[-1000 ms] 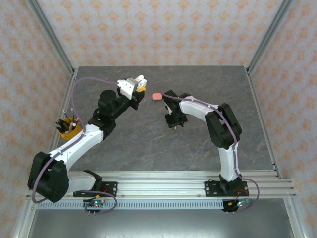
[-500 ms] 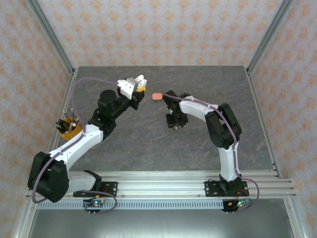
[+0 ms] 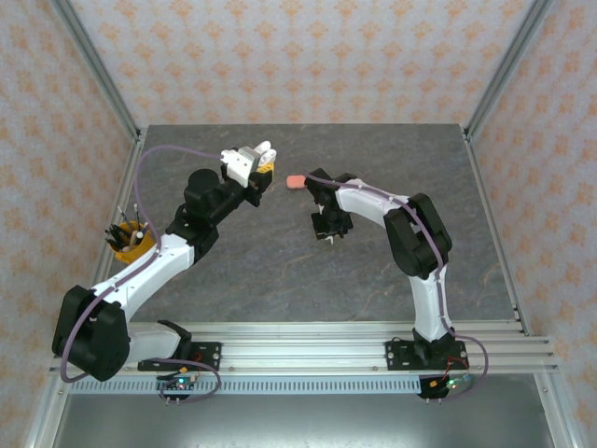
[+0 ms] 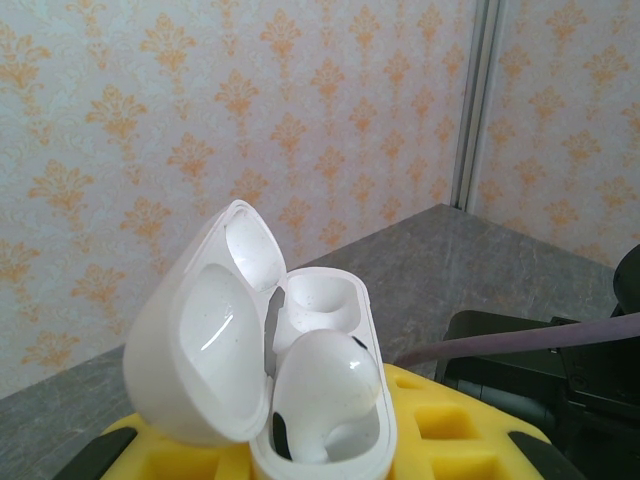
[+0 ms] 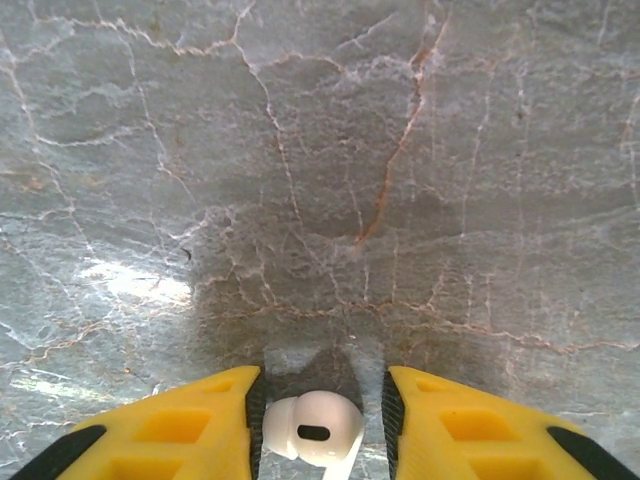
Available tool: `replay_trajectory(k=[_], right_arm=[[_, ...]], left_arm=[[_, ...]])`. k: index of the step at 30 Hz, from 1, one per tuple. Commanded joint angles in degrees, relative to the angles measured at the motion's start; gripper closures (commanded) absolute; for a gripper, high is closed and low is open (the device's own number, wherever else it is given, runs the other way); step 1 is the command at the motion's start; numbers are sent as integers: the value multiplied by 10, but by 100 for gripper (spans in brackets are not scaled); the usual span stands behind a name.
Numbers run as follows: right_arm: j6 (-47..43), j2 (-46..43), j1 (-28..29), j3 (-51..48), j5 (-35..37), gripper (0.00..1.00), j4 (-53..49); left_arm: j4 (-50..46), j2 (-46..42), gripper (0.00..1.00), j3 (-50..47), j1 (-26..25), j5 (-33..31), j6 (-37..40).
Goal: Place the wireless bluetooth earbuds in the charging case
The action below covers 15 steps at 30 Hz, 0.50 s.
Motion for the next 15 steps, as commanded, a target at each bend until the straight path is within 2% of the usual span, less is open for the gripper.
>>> replay_trajectory(k=[1, 15], right_arm=[[0, 10, 3, 13, 15, 64, -18], [-4, -24, 5, -17, -4, 62, -17]], left_arm=[[26, -2, 100, 20, 8, 9, -6], [27, 1, 100, 21, 8, 10, -9]])
